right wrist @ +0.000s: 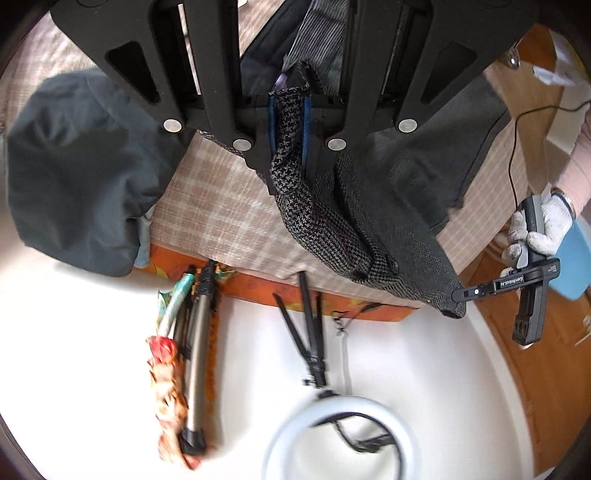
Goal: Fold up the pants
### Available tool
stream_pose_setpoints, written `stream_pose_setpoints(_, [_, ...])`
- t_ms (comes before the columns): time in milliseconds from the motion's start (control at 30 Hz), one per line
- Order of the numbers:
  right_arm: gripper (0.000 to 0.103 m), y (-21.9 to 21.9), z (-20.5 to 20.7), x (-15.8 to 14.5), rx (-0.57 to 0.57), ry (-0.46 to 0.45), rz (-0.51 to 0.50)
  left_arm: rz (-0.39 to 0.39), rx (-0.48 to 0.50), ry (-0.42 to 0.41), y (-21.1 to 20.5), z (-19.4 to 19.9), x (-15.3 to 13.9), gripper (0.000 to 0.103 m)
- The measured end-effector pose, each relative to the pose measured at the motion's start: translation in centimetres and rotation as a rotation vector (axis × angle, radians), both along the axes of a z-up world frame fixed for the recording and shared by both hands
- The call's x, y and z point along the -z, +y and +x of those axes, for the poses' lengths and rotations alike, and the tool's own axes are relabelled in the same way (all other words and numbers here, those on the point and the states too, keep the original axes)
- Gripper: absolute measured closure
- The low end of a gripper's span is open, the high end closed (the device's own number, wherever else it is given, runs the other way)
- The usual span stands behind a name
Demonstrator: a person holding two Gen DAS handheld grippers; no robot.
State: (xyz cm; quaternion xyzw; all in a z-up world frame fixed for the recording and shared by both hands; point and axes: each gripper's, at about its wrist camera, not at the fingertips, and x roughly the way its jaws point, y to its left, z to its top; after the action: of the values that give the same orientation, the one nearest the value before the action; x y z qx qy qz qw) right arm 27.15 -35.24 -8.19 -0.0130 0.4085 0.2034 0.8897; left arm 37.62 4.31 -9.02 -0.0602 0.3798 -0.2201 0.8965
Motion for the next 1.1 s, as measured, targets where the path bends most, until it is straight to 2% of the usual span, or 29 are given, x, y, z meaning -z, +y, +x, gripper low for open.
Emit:
stream_pose_setpoints(200, [0.092, 1.0, -5.8, -0.8, -0.072, -0.031, -0.074, 0.003, -0.004, -0.056, 1.6, -6.9, -2.6, 0.084])
stream_pose_setpoints(367, [0.092, 2.6, -11.0, 0.2, -0.14, -0.051, -0.151, 0.019, -0.011, -0.072, 2.2, -13.2, -2.7, 0.084])
stream_pose_setpoints(533, [0.092, 3.7, -15.6, 3.6, -0.201, -0.054, -0.203, 0.05, -0.009, -0.074, 2.1, -19.6, -1.1, 0.084])
stream_pose_setpoints(700, [0.092, 4.5, -18.9, 8.3, -0.25, -0.04, -0.272, 0.085, -0.011, -0.03, 2.0, -24.9, 2.3, 0.084])
stream_pose_setpoints(800, [0.092, 4.9, -20.3, 10.5, -0.271, -0.042, -0.336, 0.07, -0.033, 0.024, 2.7, -26.9, 4.9, 0.084])
stream_pose_setpoints(900, [0.092, 5.0, -21.0, 11.6, -0.267, -0.048, -0.358, 0.068, -0.058, 0.054, 3.4, -28.2, 6.7, 0.084])
stream_pose_setpoints(1000, [0.092, 5.1, -21.7, 11.7, -0.266, -0.067, -0.366, 0.068, -0.056, 0.073, 3.7, -28.9, 7.4, 0.083])
stream_pose_setpoints(1100, [0.092, 5.2, -22.1, 12.2, -0.272, -0.065, -0.384, 0.105, -0.079, 0.104, 4.1, -29.7, 7.7, 0.081])
